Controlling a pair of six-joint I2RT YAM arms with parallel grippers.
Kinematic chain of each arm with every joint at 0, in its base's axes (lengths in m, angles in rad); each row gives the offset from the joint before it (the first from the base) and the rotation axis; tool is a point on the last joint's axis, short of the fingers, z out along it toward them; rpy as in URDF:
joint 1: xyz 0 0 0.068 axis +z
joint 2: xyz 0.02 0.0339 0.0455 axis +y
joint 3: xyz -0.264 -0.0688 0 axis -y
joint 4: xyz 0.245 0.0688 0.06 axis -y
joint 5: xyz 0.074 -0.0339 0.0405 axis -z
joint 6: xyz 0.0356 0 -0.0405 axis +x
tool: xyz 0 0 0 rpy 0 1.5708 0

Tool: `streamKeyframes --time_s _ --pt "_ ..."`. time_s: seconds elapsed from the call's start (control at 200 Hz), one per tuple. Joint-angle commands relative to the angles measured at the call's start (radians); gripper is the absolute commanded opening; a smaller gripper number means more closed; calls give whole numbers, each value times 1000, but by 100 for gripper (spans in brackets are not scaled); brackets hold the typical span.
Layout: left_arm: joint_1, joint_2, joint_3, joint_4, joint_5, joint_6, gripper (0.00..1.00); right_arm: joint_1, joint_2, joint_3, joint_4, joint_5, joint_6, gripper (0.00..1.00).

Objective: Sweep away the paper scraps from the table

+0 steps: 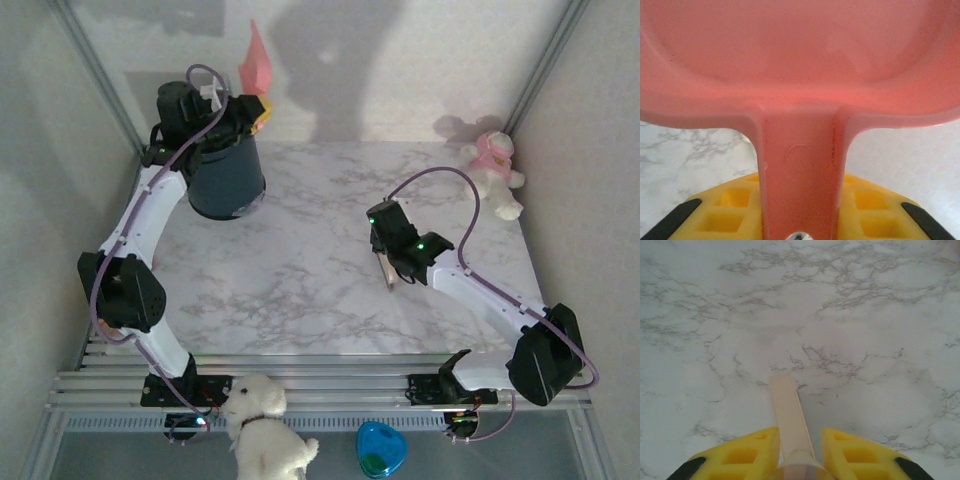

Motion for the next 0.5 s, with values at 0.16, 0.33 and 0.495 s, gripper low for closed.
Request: streamKeyframes --time_s 0.16,0.33,0.495 --pt "-71 43 138 -393 -186 410 0 -6 -62 -29 40 50 -35 0" --pt "-135 84 219 -579 -324 604 0 -9 -82 -39 39 83 -61 0" --pt "-208 122 251 -691 -480 737 0 -21 -102 -48 30 107 -75 0"
